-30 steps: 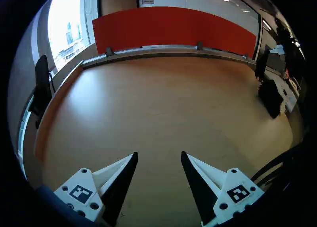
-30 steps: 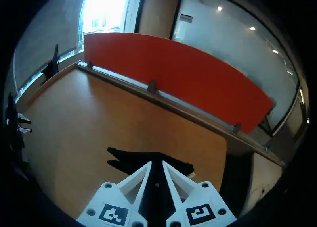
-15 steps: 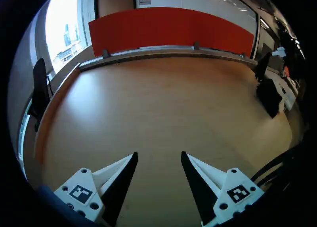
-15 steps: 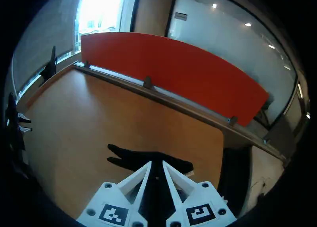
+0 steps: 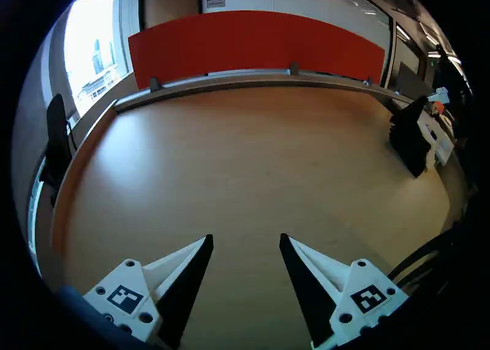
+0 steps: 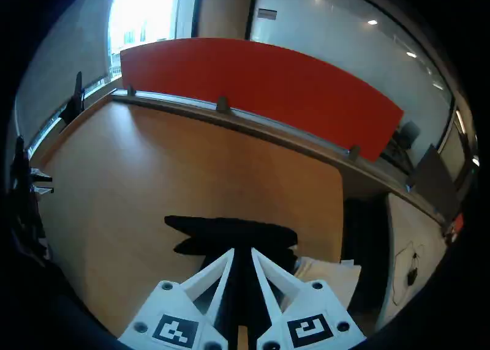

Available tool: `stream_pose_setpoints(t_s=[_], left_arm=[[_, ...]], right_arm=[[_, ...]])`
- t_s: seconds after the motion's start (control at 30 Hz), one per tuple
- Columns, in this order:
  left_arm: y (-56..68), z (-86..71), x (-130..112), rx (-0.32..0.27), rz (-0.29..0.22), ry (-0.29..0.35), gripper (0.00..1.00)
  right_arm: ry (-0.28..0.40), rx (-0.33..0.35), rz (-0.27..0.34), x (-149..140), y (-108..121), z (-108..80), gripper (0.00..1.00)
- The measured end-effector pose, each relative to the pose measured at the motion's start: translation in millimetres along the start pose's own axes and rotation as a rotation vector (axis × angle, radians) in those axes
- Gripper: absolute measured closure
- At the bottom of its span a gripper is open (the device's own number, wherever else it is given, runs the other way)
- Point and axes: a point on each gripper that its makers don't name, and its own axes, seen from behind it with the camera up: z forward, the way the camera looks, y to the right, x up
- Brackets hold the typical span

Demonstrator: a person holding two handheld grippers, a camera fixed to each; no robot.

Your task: Fold towel

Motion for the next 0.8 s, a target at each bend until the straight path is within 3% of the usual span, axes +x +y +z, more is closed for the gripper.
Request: stream_pose_setpoints(t_s=[0.27,0.8], left_arm=[[3.4,-1.8,-1,-0.005,0.001,0.001,0.20],[3.8,-5.9,1,-0.003,0.001,0.010,0.20]], right_arm=[[-0.022,-0.007,0.036,-31,-1,-9.6,0.95],[-0.048,-0.016,0.072,-59,-3,-16.1,0.95]])
